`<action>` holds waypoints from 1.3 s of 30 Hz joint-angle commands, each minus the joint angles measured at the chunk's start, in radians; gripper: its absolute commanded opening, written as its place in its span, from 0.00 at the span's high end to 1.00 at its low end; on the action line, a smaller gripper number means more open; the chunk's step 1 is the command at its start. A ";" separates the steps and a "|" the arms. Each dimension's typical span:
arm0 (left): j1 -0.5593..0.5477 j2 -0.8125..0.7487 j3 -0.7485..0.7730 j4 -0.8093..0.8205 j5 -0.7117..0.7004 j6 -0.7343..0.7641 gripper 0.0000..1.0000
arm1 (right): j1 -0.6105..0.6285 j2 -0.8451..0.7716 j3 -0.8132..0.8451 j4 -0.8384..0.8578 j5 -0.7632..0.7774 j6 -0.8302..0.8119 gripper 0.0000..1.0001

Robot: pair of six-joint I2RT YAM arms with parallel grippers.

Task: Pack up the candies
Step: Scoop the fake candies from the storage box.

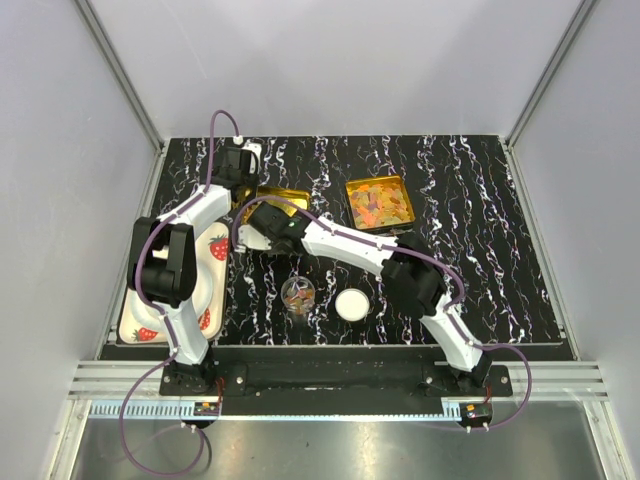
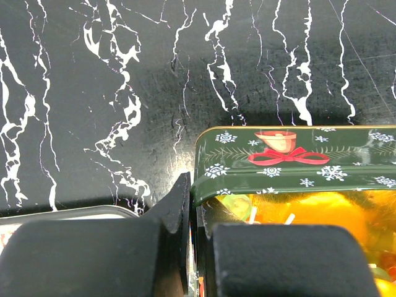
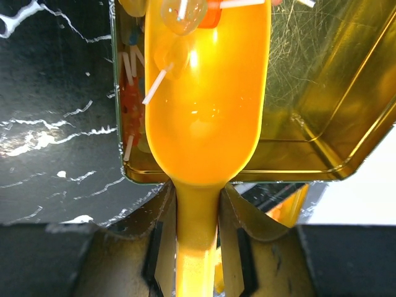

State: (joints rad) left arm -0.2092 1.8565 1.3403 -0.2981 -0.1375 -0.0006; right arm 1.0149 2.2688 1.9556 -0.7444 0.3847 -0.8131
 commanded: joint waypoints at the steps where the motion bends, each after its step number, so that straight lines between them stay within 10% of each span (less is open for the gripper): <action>1: -0.007 -0.003 0.040 0.033 -0.001 0.021 1.00 | -0.032 0.009 -0.058 0.045 -0.204 0.083 1.00; 39: -0.006 0.006 0.039 0.033 0.003 0.024 1.00 | -0.228 -0.408 -0.425 0.309 -0.510 0.273 1.00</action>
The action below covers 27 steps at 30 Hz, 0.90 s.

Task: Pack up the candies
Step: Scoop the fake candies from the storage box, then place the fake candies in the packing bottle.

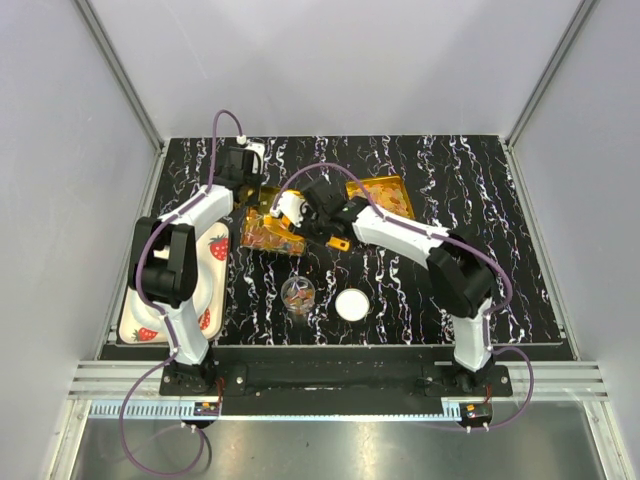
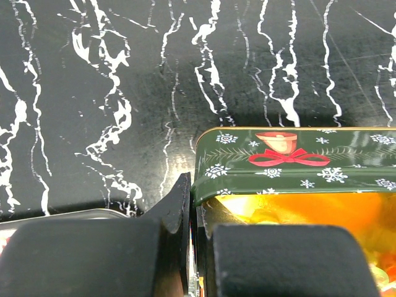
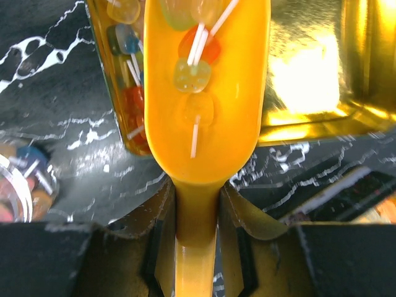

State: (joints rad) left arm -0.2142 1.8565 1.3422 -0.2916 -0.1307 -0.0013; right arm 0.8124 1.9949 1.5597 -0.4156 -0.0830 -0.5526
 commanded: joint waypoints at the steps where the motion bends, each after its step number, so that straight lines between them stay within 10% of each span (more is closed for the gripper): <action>1: -0.002 0.007 0.037 0.025 -0.004 0.021 1.00 | -0.027 -0.148 -0.047 -0.025 -0.060 0.010 1.00; 27: -0.002 0.047 0.063 0.002 0.006 0.024 1.00 | 0.071 -0.504 -0.223 -0.402 0.104 -0.239 1.00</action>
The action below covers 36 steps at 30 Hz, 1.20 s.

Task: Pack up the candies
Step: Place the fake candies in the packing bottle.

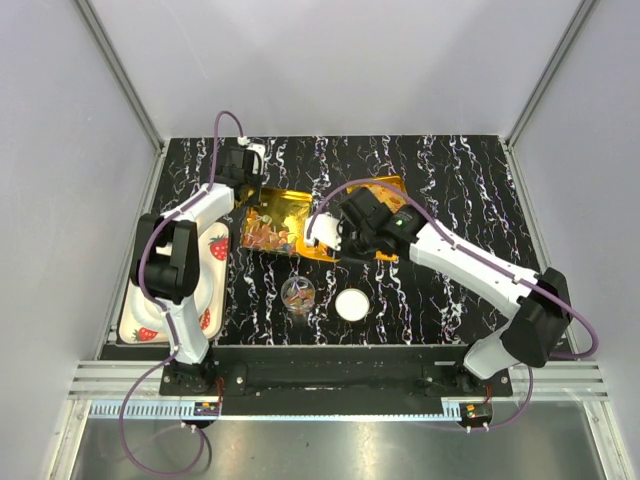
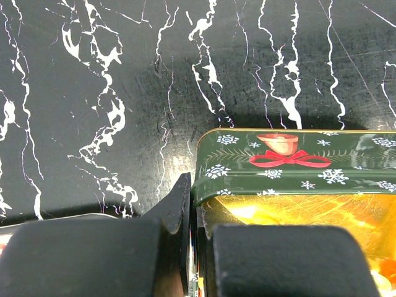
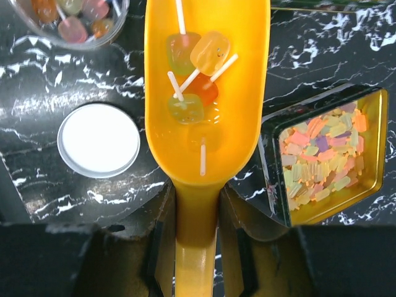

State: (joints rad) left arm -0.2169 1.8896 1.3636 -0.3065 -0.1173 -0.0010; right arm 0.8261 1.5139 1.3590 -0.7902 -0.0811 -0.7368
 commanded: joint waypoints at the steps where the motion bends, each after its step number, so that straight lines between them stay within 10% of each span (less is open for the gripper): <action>1: 0.001 0.016 0.042 0.015 -0.008 0.025 1.00 | 0.070 -0.018 -0.024 -0.030 0.115 -0.062 1.00; 36: 0.001 0.014 0.038 0.015 -0.021 0.033 1.00 | 0.386 0.138 -0.004 -0.092 0.581 -0.180 1.00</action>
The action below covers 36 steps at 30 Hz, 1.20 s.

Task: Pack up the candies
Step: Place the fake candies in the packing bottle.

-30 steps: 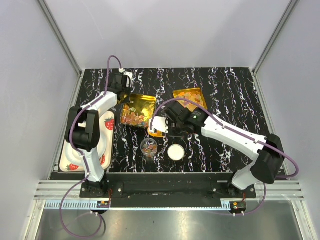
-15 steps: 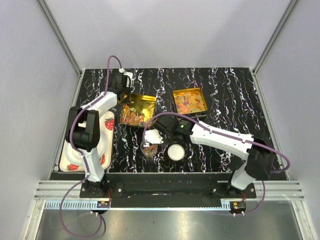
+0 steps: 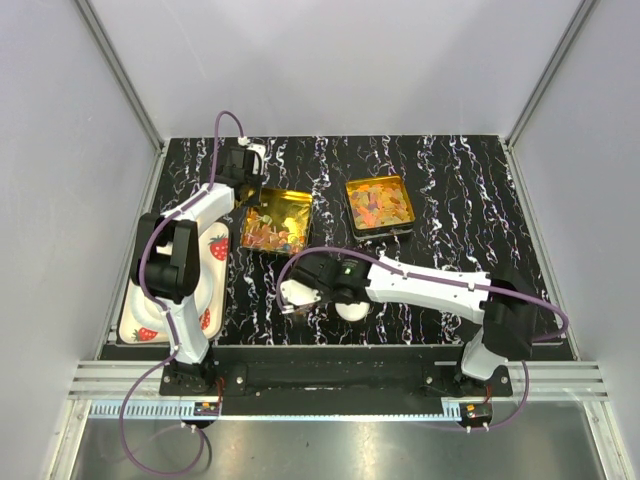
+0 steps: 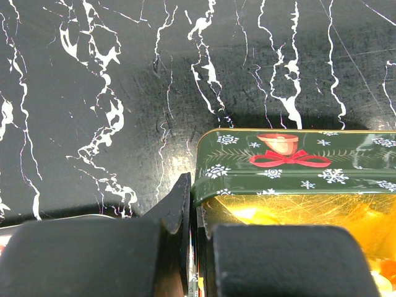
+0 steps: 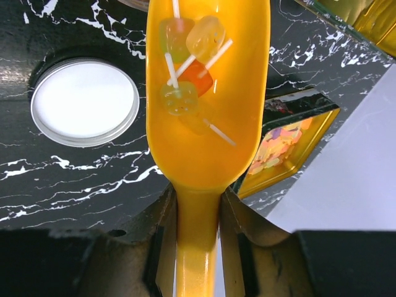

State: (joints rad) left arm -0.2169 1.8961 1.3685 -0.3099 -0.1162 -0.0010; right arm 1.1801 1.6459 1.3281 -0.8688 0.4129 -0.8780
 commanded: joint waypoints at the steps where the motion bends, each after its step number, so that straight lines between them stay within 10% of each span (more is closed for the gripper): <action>1: 0.001 0.008 0.034 0.018 -0.022 0.033 1.00 | 0.036 0.009 0.023 -0.012 0.111 -0.044 1.00; 36: 0.002 -0.003 0.024 0.028 0.012 0.030 1.00 | -0.055 -0.032 0.140 0.030 0.130 -0.021 1.00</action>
State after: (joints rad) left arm -0.2161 1.8961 1.3685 -0.3096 -0.1070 -0.0010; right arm 1.2213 1.6711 1.4075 -0.8604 0.5617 -0.9119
